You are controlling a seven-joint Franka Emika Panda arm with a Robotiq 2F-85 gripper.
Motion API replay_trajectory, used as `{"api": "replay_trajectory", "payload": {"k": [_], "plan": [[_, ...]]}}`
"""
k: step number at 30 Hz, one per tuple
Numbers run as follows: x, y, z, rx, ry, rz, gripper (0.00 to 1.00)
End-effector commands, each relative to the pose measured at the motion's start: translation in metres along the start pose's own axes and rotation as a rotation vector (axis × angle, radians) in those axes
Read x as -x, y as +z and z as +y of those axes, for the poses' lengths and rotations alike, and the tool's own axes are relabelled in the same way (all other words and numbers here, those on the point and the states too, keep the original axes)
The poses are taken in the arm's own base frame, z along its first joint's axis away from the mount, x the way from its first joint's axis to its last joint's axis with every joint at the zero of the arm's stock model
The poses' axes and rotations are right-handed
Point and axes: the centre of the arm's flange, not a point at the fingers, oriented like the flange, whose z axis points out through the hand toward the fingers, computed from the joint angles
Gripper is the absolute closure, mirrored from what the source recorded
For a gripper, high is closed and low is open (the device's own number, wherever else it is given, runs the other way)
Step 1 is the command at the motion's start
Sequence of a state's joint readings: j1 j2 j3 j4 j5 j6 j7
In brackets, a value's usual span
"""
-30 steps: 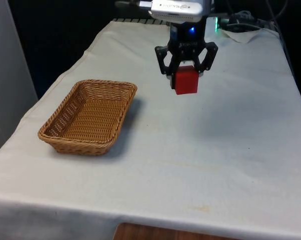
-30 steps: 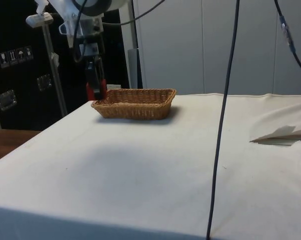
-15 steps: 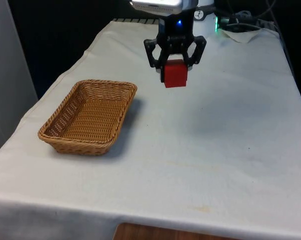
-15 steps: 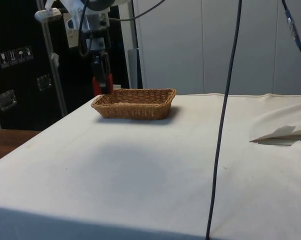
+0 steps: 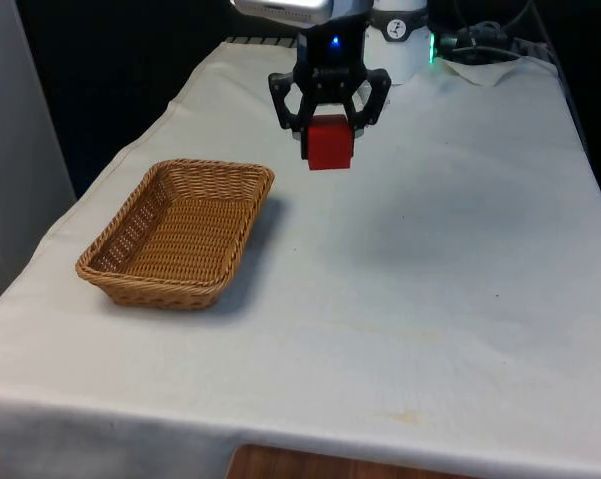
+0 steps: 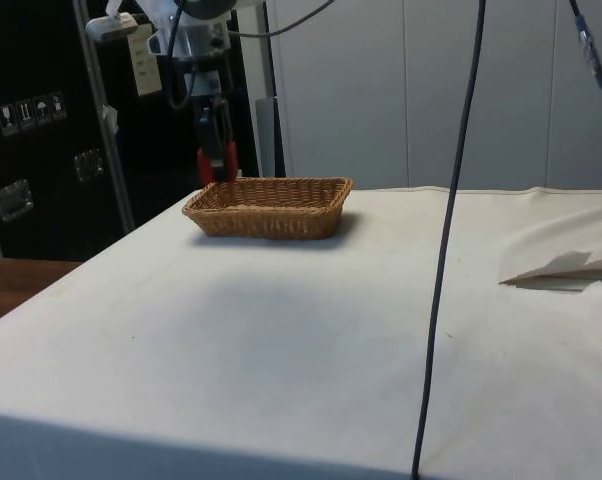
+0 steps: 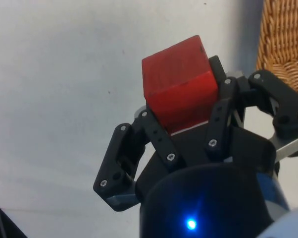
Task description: Pick up the cube and place it into the basket.
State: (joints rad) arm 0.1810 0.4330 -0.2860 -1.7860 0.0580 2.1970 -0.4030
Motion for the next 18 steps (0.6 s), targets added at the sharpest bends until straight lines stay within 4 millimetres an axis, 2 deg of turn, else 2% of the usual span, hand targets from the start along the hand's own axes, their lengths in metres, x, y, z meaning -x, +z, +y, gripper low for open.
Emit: {"api": "replay_trajectory", "payload": {"k": [1,5,18], "plan": [[0.002,0.000,0.004,-0.007,0.002,0.003,1.00],[0.003,0.000,0.008,0.001,0.010,-0.001,1.00],[0.016,0.009,0.042,-0.050,0.041,0.011,1.00]]}}
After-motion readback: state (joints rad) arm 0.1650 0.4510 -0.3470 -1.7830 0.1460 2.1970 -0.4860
